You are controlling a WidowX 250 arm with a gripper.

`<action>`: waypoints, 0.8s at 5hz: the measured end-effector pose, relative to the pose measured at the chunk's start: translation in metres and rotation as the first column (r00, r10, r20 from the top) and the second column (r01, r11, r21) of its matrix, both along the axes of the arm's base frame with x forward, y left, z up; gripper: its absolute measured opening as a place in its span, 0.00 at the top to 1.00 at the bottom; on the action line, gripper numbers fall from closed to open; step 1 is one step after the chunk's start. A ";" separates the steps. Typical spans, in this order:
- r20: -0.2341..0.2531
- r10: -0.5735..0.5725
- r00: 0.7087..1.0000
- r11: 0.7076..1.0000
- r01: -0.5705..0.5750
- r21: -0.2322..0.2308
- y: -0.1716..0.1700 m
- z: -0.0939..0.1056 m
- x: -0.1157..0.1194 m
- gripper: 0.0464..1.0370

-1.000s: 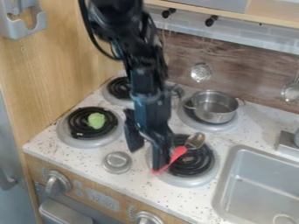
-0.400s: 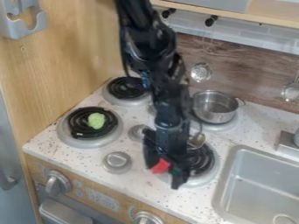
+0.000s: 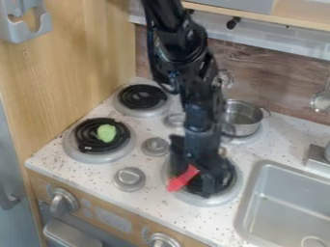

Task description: Take the red spoon and put it to the middle of the stove

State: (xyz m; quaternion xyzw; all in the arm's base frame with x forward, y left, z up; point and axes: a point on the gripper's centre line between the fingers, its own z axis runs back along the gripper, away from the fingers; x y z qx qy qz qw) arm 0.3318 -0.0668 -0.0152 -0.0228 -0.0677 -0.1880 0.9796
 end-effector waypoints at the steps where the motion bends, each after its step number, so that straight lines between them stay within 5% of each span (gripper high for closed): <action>1: 0.012 0.026 1.000 1.000 -0.026 -0.007 0.003 0.006 0.017 0.04; 2: -0.042 0.048 0.998 0.999 -0.048 0.009 0.006 -0.011 0.028 0.04; 4: -0.064 0.103 0.993 0.993 -0.099 0.059 0.014 -0.027 0.056 0.04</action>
